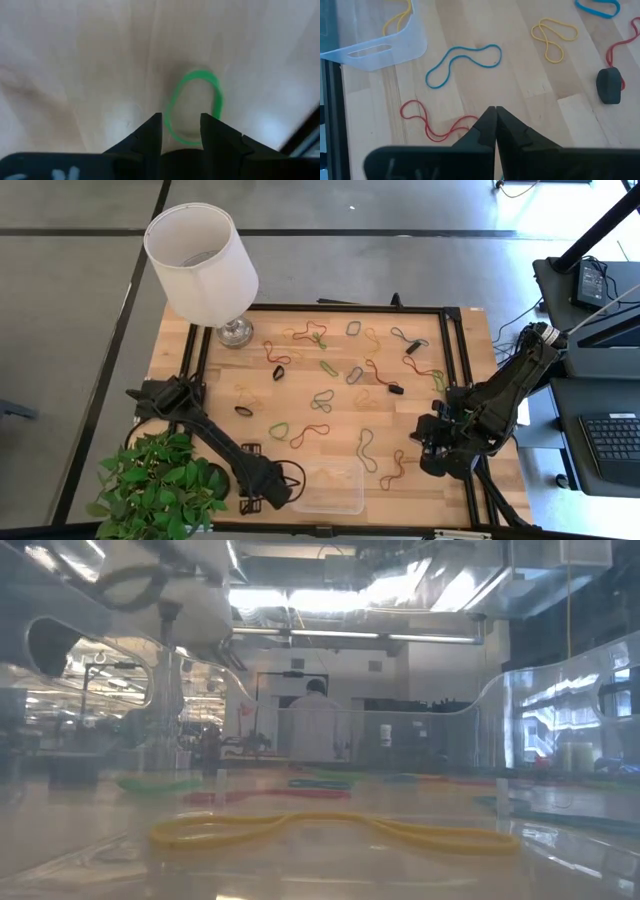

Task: Pick and place rubber bands into bin
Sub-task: Put the green rubber band into the transparent bin

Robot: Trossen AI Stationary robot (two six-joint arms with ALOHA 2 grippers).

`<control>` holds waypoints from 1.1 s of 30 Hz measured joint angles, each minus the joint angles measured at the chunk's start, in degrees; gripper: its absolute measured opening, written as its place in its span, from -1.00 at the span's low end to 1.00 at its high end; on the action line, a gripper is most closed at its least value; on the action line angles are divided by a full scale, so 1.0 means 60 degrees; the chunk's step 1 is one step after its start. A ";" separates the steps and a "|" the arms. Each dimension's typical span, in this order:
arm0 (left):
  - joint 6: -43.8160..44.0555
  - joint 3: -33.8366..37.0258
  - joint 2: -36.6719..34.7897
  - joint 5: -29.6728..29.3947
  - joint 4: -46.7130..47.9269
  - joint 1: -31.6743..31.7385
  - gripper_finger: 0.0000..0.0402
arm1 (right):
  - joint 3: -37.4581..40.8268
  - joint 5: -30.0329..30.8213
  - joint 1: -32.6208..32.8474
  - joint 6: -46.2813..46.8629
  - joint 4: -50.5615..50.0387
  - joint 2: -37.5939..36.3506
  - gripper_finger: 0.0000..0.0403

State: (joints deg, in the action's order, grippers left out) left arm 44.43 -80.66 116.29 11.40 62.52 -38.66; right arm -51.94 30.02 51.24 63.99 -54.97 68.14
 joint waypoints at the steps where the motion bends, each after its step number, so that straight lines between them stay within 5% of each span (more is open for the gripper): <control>1: -0.0005 0.0113 0.0000 0.0026 -0.0119 -0.0018 -0.38 | 0.0000 0.0000 0.0000 0.0000 0.0000 0.0000 -0.94; 7: 0.0161 0.0691 -0.0059 0.0036 -0.0929 -0.0033 -0.54 | 0.0000 0.0058 0.0000 0.0000 -0.0002 0.0000 -0.94; 13: 0.0232 0.0805 -0.0073 -0.0058 -0.0903 -0.0024 -0.96 | 0.0000 0.0086 -0.0002 0.0000 -0.0003 0.0000 -0.94; 21: 0.0238 -0.0031 -0.0209 -0.0213 -0.0271 0.0094 -0.99 | 0.0000 0.0084 -0.0002 -0.0170 -0.0009 0.0000 -0.94; 33: 0.0472 -0.2841 -0.0731 -0.0940 0.2268 0.0687 -0.99 | 0.0000 0.0080 -0.0001 -0.0737 -0.0012 0.0000 -0.94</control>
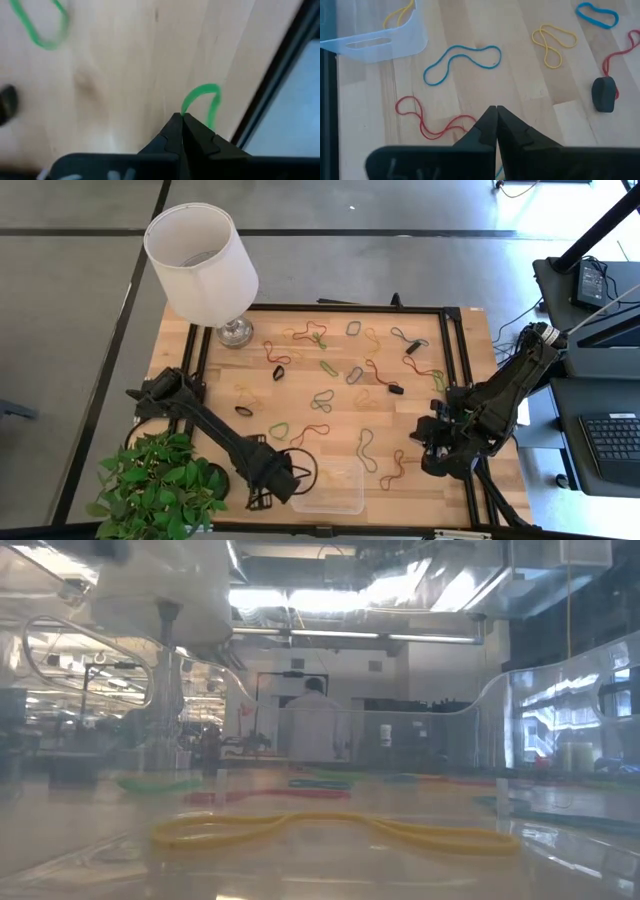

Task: Pick and place rubber bands into bin
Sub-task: Put the green rubber band into the transparent bin

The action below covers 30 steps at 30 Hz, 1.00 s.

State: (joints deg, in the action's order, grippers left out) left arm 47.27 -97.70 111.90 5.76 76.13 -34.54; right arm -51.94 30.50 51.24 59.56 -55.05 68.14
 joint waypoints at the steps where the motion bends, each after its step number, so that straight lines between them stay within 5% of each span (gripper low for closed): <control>1: 0.0000 -0.0275 -0.0005 -0.0155 0.0128 0.0085 -0.99 | 0.0000 0.0000 0.0000 -0.0007 0.0000 0.0000 -0.94; 13: -0.0591 -0.2819 0.0253 -0.1438 0.0064 0.1208 -0.99 | 0.0932 0.0481 0.1361 0.0251 0.0881 -0.0593 -0.98; 22: -0.3041 -0.3415 0.1605 -0.0740 -0.1969 0.1807 -0.99 | 0.3369 0.0481 0.1575 0.0256 0.5238 -0.1800 -0.99; 30: -0.4239 -0.3433 0.2961 0.0045 -0.3125 0.1824 -0.99 | 0.3625 0.0399 0.1571 0.0240 0.5956 -0.1854 -0.99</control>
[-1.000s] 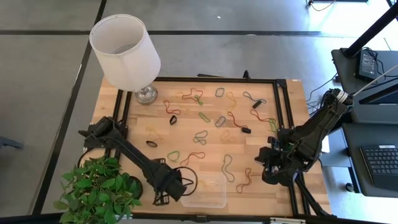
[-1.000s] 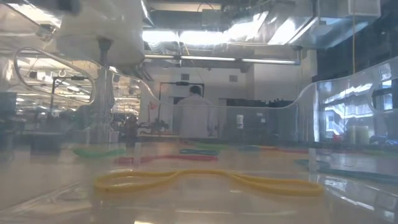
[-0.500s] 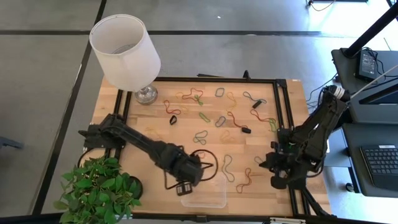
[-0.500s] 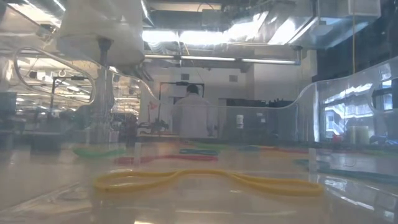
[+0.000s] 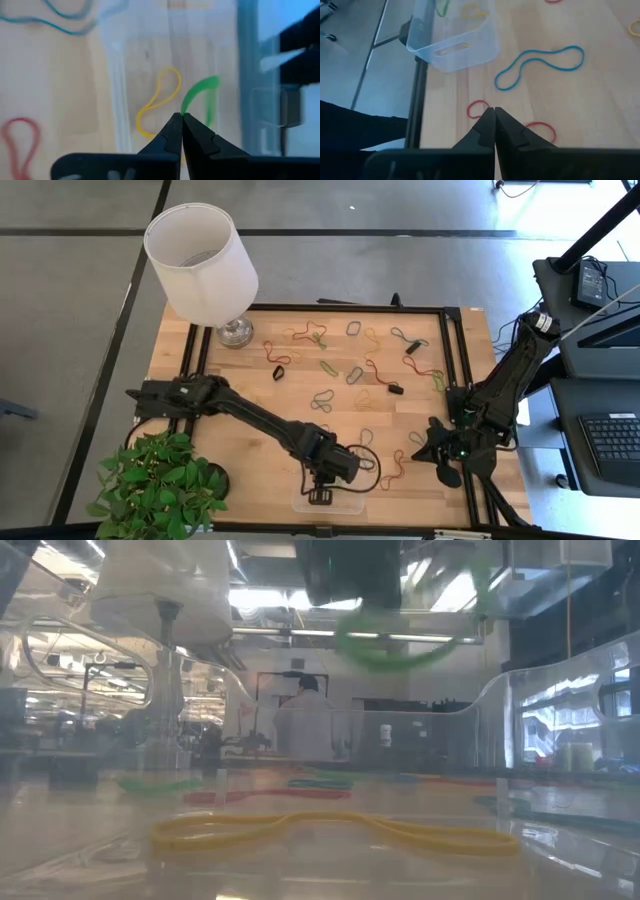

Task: Pick and place rubber bands into bin
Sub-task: Put the green rubber band into the transparent bin, then put the blue rubber band into the transparent bin

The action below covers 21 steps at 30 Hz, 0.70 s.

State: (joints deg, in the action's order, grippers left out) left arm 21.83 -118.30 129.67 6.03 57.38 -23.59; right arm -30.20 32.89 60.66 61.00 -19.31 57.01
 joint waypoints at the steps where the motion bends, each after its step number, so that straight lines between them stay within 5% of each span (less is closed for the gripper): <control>1: -0.0002 0.0000 0.0168 0.0067 -0.0094 -0.0035 -0.99 | 0.0000 -0.0002 0.0000 -0.0005 0.0028 0.0000 -0.99; 7: 0.0120 0.0004 0.0863 0.0712 -0.0049 -0.0229 -0.91 | 0.0000 -0.0195 0.0000 -0.0027 0.0130 0.0000 -0.99; 21: 0.0951 -0.0002 0.0443 0.0669 0.0378 0.0248 -0.32 | 0.0000 -0.0348 0.0000 -0.0023 0.0186 0.0003 -0.99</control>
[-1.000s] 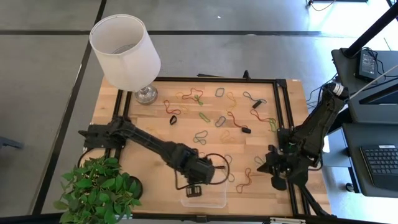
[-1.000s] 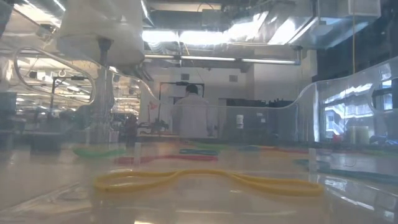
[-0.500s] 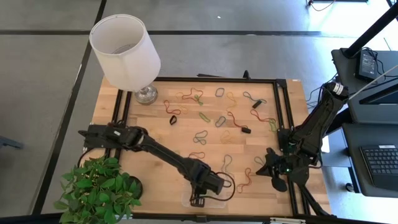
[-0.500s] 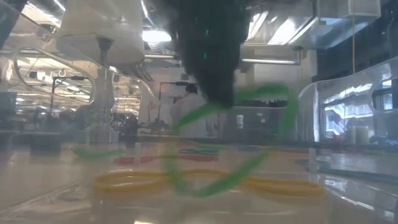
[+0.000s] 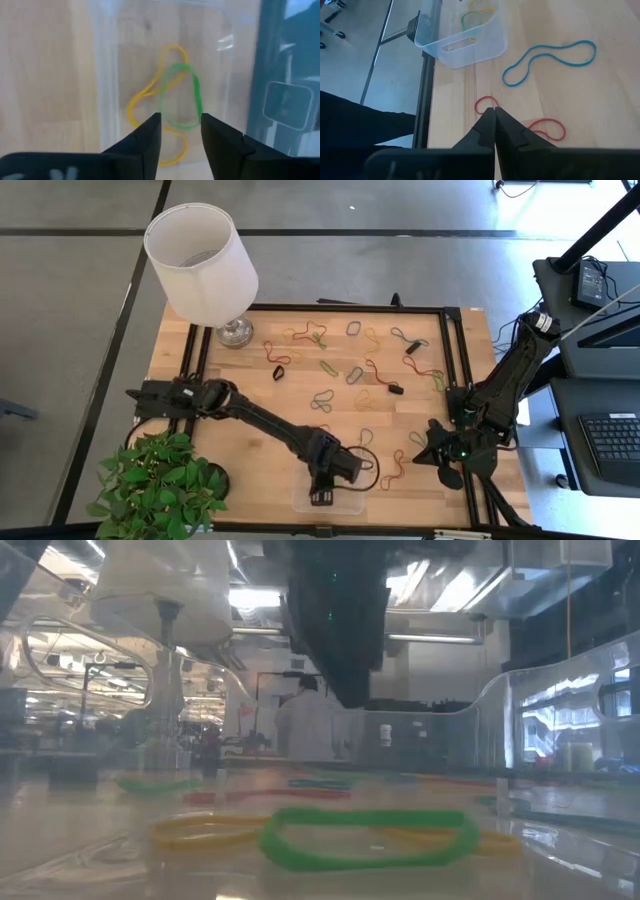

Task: Pick and place rubber bands into bin
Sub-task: Put the blue rubber band into the transparent bin

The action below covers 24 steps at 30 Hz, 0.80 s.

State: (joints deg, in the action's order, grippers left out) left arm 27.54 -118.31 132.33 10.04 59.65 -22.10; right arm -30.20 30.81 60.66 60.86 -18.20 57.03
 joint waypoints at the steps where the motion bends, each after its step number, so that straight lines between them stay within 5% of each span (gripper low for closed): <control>1: 0.0150 0.0002 -0.0046 0.0010 0.0113 0.0069 -0.32 | 0.0000 0.0000 0.0000 0.0002 0.0003 -0.0003 -0.99; 9: 0.0239 -0.0021 -0.1314 -0.1168 0.1486 0.0435 -0.46 | 0.0000 0.0102 0.0000 -0.0029 -0.0055 0.0000 -0.99; 16: -0.0101 0.0046 -0.2963 -0.2930 0.2117 0.0777 -0.95 | 0.0000 0.0182 -0.0444 -0.0237 -0.0075 -0.0014 -0.99; 24: -0.0927 0.2252 -0.4580 -0.3674 0.1564 0.1060 -0.99 | 0.0000 0.0204 -0.1270 -0.0951 0.0199 -0.0014 -0.99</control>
State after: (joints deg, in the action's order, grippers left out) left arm 21.97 -104.80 104.85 -12.00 69.03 -15.75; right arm -30.20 32.03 53.04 55.16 -17.00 56.95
